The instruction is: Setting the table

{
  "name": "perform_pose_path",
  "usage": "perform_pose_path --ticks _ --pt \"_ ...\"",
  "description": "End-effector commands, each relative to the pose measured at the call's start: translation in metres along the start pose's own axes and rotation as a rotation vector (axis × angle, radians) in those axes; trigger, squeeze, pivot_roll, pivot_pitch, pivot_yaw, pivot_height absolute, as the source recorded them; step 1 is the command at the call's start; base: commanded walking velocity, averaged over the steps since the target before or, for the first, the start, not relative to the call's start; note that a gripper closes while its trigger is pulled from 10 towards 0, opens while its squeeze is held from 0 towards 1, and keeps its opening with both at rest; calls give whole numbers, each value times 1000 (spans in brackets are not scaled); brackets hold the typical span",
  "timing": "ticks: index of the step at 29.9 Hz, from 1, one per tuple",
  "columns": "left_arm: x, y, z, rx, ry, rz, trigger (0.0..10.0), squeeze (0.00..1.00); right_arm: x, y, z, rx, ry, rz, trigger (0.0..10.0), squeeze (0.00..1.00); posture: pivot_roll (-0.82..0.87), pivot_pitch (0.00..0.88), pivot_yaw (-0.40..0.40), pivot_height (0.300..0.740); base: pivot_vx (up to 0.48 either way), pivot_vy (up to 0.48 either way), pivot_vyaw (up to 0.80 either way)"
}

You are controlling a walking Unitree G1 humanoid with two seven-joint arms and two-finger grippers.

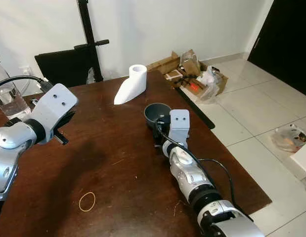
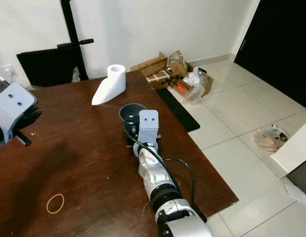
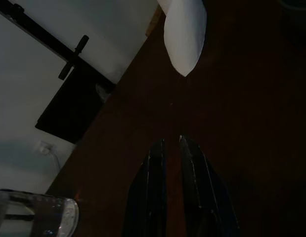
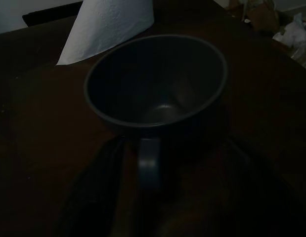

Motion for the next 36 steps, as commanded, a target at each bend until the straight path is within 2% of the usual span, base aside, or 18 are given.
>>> perform_pose_path --ticks 1,10,16,26,31,32,33,36 --pt "-1 -5 4 -4 -2 -17 10000 0 -1 -7 0 -2 6 -20 0 0 314 140 76 740 0 0 0" --pt "4 -2 7 -21 4 -7 10000 0 -4 -21 -11 -2 97 -70 0 0 291 121 73 740 0 0 0" --pt "6 -2 8 -33 13 -3 10000 0 -3 -20 -7 -3 94 -69 0 0 279 114 70 740 0 0 0" --pt "12 -1 19 -71 19 9 10000 0 0 3 10 11 70 20 0 0 236 102 61 740 0 0 0" --pt "19 -7 38 -163 56 -10 10000 0 -7 40 18 1 101 183 0 0 192 100 59 740 0 0 0" --pt "20 -8 46 -201 59 -16 10000 0 -14 49 17 -17 129 225 7647 0 178 102 58 740 0 0 0" --pt "20 -8 55 -237 58 -18 10000 0 -22 56 17 -36 157 256 10000 0 158 98 54 740 0 0 0" --pt "21 -8 64 -280 58 -23 10000 0 -30 60 18 -49 179 276 10000 0 158 98 54 740 0 0 0"
Point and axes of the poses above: a point about 5 cm out from each wrist's last joint towards the gripper, its own x axis pointing out of the wrist towards the gripper, its own y axis along the axis of the wrist's last joint, z = x × y, the point moved 5 cm from there along x, pointing out of the wrist towards the gripper, and after that the axes turned 10 degrees about x, right-handed, at the moved point
